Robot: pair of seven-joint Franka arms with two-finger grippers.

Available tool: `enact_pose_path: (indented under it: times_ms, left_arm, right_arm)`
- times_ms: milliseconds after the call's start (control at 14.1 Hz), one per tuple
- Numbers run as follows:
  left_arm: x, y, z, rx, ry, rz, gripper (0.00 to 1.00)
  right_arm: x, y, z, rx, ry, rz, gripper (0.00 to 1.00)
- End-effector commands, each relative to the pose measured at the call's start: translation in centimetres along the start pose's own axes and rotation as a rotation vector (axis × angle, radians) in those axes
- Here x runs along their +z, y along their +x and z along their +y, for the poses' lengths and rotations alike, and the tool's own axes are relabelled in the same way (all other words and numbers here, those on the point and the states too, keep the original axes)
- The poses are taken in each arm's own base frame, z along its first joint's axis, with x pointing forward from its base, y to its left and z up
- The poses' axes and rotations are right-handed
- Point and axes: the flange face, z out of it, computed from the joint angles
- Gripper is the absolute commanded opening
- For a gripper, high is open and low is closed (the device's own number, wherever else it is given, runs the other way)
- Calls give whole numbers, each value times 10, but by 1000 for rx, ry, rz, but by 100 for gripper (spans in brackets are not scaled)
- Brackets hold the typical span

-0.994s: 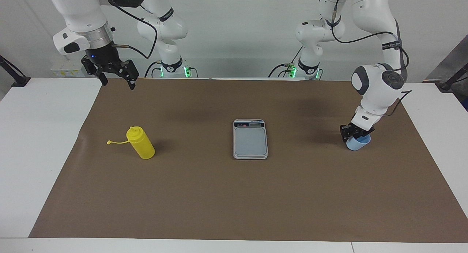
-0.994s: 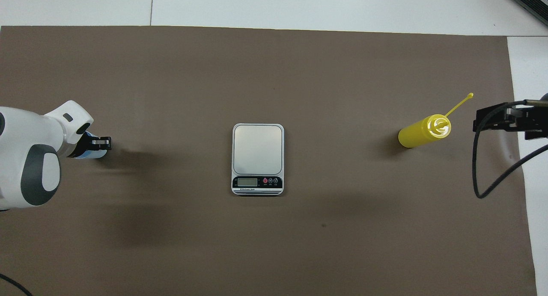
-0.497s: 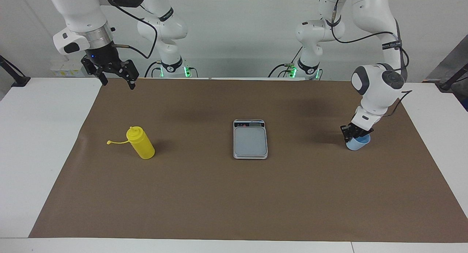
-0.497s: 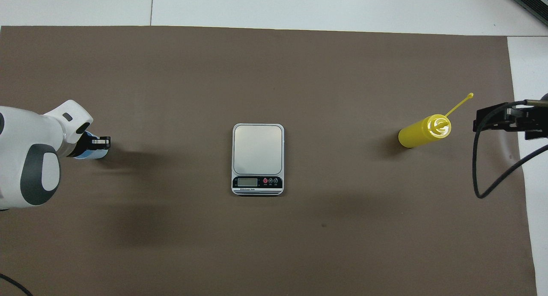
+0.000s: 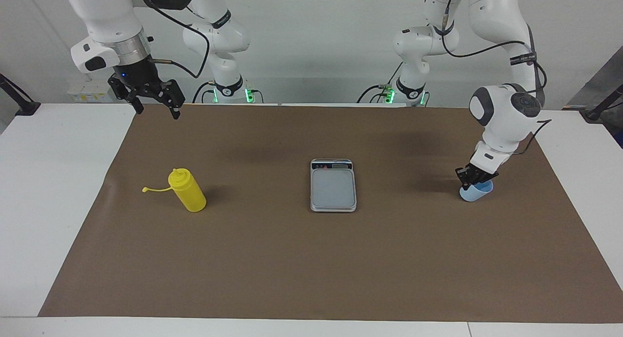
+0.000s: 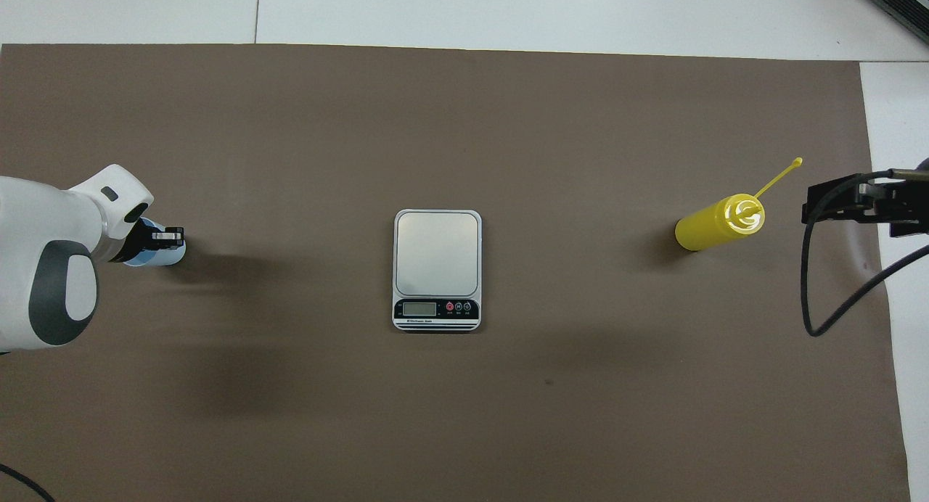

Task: Pour seasoning into cup on scale with both arms
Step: 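Lower the left gripper onto the light-blue cup and grasp it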

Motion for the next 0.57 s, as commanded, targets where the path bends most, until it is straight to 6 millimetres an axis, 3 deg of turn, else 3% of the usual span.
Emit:
enact_pose_path:
  times_ms: [0, 497]
  left_arm:
    - [0, 3, -3, 1, -17, -9, 0]
    - [-23, 28, 12, -30, -22, -30, 0]
  right_arm:
    - [-3, -6, 3, -10, 9, -13, 100]
    - [-3, -6, 3, -10, 9, -11, 100]
